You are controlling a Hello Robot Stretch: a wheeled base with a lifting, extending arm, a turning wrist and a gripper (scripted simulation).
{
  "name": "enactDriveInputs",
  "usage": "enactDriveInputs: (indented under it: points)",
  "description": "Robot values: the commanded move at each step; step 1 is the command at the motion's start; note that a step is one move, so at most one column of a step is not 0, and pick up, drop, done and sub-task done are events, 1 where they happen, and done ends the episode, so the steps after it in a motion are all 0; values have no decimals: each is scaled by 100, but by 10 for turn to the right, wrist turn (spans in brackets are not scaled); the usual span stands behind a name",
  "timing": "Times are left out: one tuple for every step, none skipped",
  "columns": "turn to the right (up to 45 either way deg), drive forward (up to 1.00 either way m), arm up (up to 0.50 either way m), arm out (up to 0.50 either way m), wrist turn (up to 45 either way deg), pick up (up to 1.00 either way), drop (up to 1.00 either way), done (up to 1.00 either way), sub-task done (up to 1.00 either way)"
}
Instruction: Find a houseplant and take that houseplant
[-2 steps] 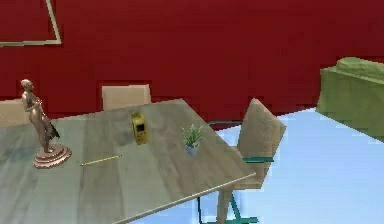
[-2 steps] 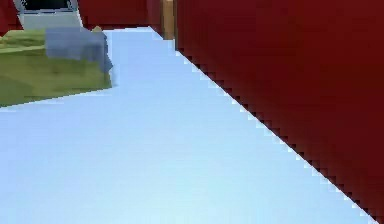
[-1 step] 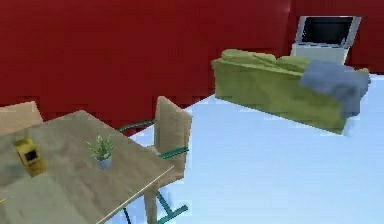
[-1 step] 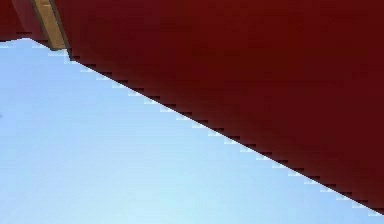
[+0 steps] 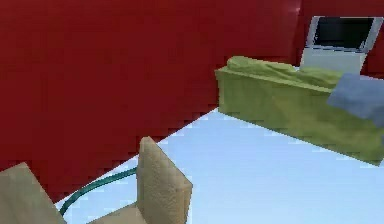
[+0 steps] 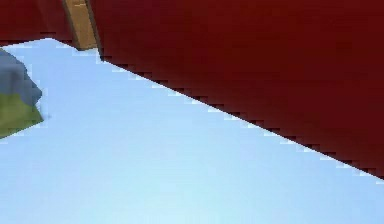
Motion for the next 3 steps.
enactDriveInputs:
  points:
    - [-450, 0, 0, 0, 0, 0, 0, 0, 0]
    - [-450, 0, 0, 0, 0, 0, 0, 0, 0]
    - [-450, 0, 0, 0, 0, 0, 0, 0, 0]
